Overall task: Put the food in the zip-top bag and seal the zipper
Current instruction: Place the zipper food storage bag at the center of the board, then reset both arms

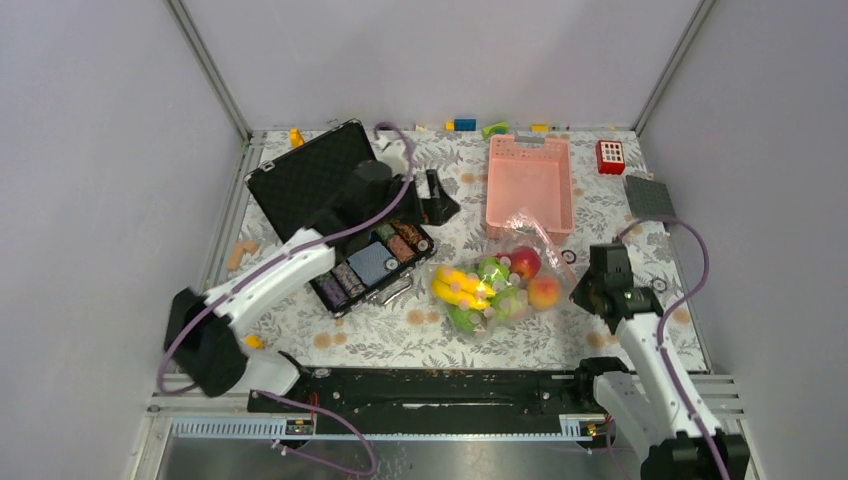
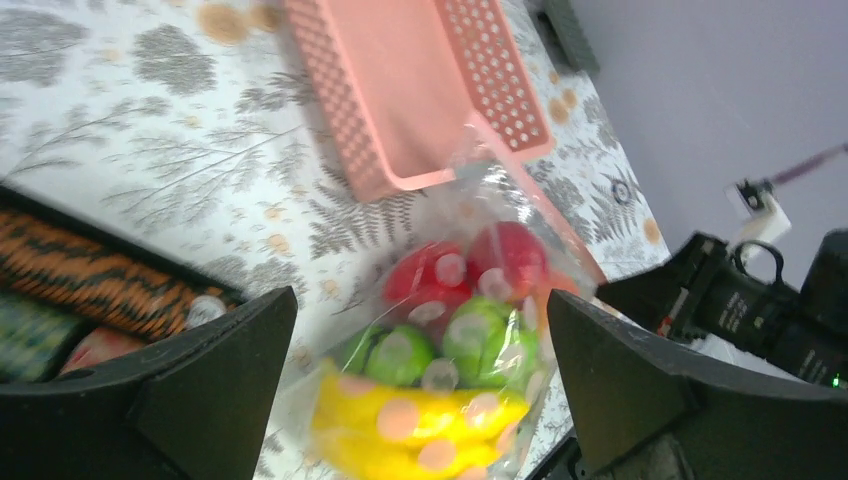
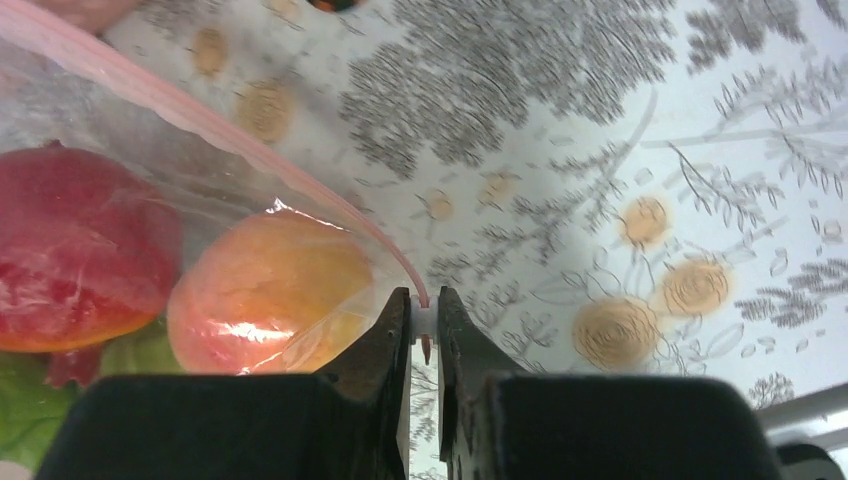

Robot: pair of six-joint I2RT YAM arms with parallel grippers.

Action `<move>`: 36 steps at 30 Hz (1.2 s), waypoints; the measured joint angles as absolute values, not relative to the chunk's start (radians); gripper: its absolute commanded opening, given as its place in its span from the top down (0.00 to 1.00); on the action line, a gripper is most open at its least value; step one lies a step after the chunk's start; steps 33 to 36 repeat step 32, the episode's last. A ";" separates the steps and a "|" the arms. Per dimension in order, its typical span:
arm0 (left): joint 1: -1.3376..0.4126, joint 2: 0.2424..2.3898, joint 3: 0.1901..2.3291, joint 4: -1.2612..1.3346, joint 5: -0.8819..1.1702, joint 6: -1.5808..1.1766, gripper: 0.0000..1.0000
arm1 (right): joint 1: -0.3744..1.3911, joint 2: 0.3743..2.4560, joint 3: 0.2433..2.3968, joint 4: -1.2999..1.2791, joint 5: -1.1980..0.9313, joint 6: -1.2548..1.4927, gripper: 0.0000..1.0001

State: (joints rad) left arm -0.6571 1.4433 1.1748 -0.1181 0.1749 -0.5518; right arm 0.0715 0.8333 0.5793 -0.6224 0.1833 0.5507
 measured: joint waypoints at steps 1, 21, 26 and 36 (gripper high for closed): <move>-0.657 1.398 1.153 -0.126 0.146 -0.552 0.01 | 0.071 0.794 0.552 -0.634 0.196 0.566 0.92; -0.657 0.648 0.915 -0.739 -0.613 -0.801 0.01 | 0.071 0.452 0.749 -0.732 0.461 0.582 0.00; -0.657 0.620 0.936 -0.891 -0.757 -0.883 0.01 | 0.071 0.419 0.741 -0.725 0.515 0.572 0.00; -0.657 0.622 0.936 -0.950 -0.822 -0.902 0.01 | 0.071 0.412 0.739 -0.724 0.540 0.560 0.00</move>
